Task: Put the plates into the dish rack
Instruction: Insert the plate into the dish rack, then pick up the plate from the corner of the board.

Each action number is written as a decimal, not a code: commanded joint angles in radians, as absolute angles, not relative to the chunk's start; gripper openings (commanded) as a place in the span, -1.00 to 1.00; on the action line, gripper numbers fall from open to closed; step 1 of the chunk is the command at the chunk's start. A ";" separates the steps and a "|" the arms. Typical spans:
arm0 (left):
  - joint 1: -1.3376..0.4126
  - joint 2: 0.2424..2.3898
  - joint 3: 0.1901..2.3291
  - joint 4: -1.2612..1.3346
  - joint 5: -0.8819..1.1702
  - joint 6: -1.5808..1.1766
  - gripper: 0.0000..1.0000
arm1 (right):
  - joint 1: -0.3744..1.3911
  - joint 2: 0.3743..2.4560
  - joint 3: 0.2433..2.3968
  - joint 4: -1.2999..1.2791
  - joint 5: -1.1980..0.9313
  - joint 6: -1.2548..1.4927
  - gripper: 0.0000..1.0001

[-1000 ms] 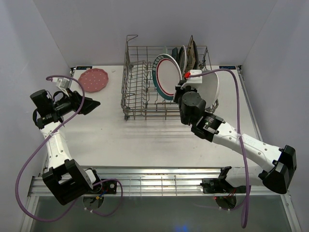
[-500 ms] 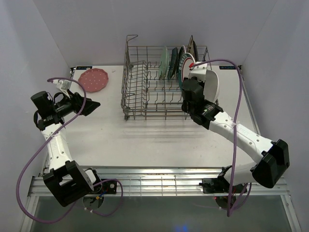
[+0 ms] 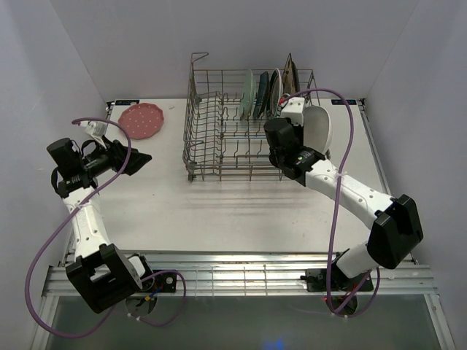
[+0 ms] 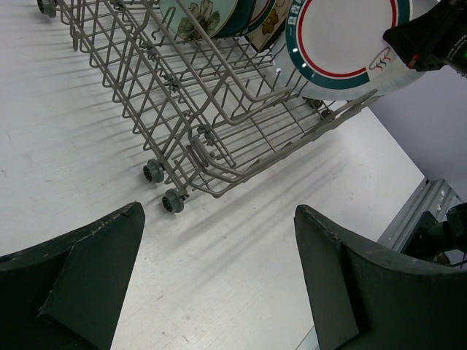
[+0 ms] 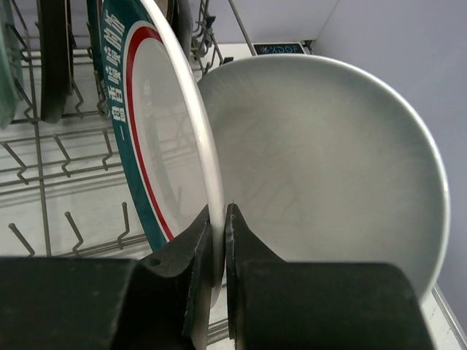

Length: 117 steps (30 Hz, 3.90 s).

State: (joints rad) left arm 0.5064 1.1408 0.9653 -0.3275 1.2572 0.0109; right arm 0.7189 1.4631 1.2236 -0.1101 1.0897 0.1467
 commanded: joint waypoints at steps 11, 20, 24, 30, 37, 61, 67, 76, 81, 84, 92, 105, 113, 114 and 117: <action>0.505 1.126 0.954 -0.301 1.259 0.020 0.88 | 0.677 1.542 1.331 -0.078 1.108 0.164 -0.85; 0.505 1.123 0.954 -0.299 1.256 0.015 0.88 | 0.666 1.608 1.377 -0.094 1.077 0.161 -0.85; 0.505 1.118 0.953 -0.299 1.256 0.017 0.88 | 0.664 1.640 1.403 -0.104 1.065 0.160 -0.84; 0.503 1.120 0.953 -0.299 1.261 0.017 0.88 | 0.664 1.689 1.431 -0.133 1.048 0.164 -0.84; 0.505 1.115 0.953 -0.299 1.261 0.018 0.88 | 0.664 1.710 1.448 -0.175 1.042 0.175 -0.73; 0.505 1.112 0.950 -0.304 1.272 0.028 0.88 | 0.666 1.606 1.410 -0.233 1.019 0.212 -0.18; 0.503 1.111 0.950 -0.304 1.269 0.040 0.88 | 0.681 1.508 1.350 -0.227 0.988 0.206 0.44; 0.503 1.150 0.953 -0.299 1.241 0.048 0.89 | 0.690 1.289 1.178 -0.121 0.848 0.195 0.80; 0.505 1.163 0.950 -0.284 1.207 0.057 0.90 | 0.690 1.166 1.085 -0.060 0.729 0.216 0.80; 0.505 1.175 0.953 -0.281 1.193 0.055 0.96 | 0.690 1.083 0.977 -0.005 0.631 0.227 0.80; 0.503 1.215 0.971 -0.279 1.132 0.072 0.96 | 0.690 0.890 0.781 0.095 0.448 0.282 0.80; 0.505 1.371 1.037 -0.158 1.028 0.222 0.96 | 0.690 0.788 0.660 0.136 0.244 0.321 0.80; 0.505 1.560 1.181 -0.150 1.008 0.455 0.96 | 0.690 0.752 0.640 0.140 0.196 0.324 0.80; 0.503 1.589 1.190 -0.132 1.005 0.469 0.96 | 0.690 0.749 0.638 0.140 0.190 0.324 0.80; 0.486 1.652 1.235 -0.112 0.951 0.526 0.96 | 0.690 0.739 0.640 0.143 0.183 0.325 0.80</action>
State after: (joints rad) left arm 0.5026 1.6245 1.1744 -0.1513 0.9852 0.4164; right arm 0.6876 0.7593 0.6392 0.0860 0.2111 0.3153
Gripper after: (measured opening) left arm 0.979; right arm 0.900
